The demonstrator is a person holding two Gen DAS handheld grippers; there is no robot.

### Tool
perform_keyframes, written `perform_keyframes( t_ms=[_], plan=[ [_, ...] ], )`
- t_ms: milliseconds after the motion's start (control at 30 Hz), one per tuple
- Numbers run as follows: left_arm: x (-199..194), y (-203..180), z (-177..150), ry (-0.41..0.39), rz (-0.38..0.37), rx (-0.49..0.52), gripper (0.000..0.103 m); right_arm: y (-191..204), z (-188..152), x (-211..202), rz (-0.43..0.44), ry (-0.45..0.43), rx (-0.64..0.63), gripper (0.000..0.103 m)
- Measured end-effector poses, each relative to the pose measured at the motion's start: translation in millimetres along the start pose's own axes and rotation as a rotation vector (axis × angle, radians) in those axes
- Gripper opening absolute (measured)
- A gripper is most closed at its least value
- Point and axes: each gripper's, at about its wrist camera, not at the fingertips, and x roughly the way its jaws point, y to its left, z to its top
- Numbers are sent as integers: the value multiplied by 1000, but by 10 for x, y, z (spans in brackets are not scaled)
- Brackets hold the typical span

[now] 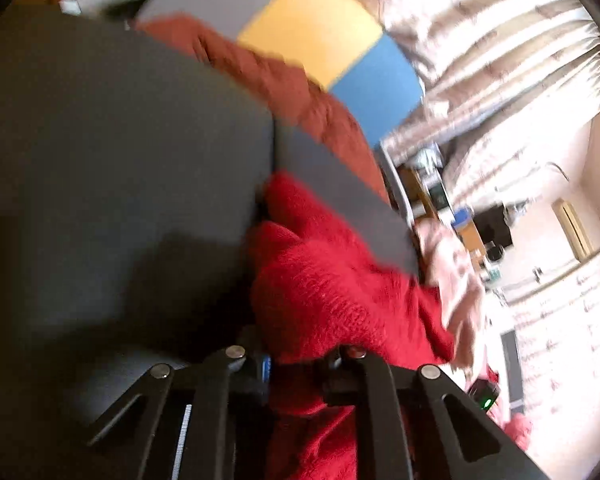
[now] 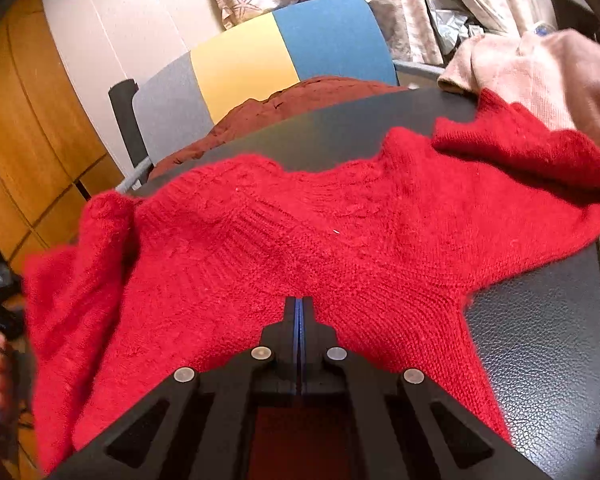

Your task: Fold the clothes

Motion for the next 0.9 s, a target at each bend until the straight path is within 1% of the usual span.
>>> perform_keyframes(
  t_ms=[67, 167, 200, 233, 267, 333, 367, 400, 433, 467, 500, 567, 600, 633, 667, 733, 833, 900],
  plan=[
    [-357, -48, 202, -80, 68, 30, 14, 49, 8, 22, -16, -3, -13, 0],
    [-866, -123, 416, -181, 242, 85, 13, 115, 18, 47, -35, -6, -28, 0],
    [-976, -143, 452, -208, 316, 108, 14, 130, 27, 58, -36, -6, -27, 0],
    [-1096, -168, 462, -241, 413, 150, 14, 149, 42, 81, -38, -6, -28, 0],
    [-1167, -196, 438, -270, 523, 216, 14, 116, 22, 55, -38, -6, -29, 0],
    [-1171, -254, 339, -290, 765, 378, 16, 89, -20, 26, -42, -7, -31, 0],
    [-1128, -203, 277, -273, 851, 420, 16, 99, -45, 14, -46, -7, -31, 0],
    [-1018, -121, 230, -230, 899, 426, 17, 109, -69, 2, -50, -8, -31, 0],
    [-923, 50, 172, -165, 920, 404, 19, 124, -84, -4, -54, -9, -32, 0],
    [-838, 212, 115, -110, 940, 380, 19, 134, -94, -7, -57, -10, -33, 0],
    [-790, 356, 60, -82, 963, 353, 19, 145, -98, -5, -59, -10, -36, 0],
    [-772, 647, -51, -54, 1000, 274, 20, 166, -100, 2, -65, -11, -41, 0],
    [-818, 752, -95, -64, 977, 220, 20, 193, -103, 14, -70, -11, -43, 0],
    [-886, 822, -135, -88, 931, 159, 21, 220, -107, 25, -74, -12, -44, 0],
    [-979, 845, -168, -122, 897, 123, 22, 244, -109, 38, -78, -12, -46, 0],
    [-1159, 810, -241, -205, 850, 95, 24, 279, -110, 60, -84, -13, -49, 0],
    [-1195, 544, -333, -295, 787, 159, 27, 298, -98, 85, -93, -12, -51, 0],
    [-1052, 331, -413, -289, 725, 248, 27, 391, -35, 115, -124, 19, -83, 0]
  ],
)
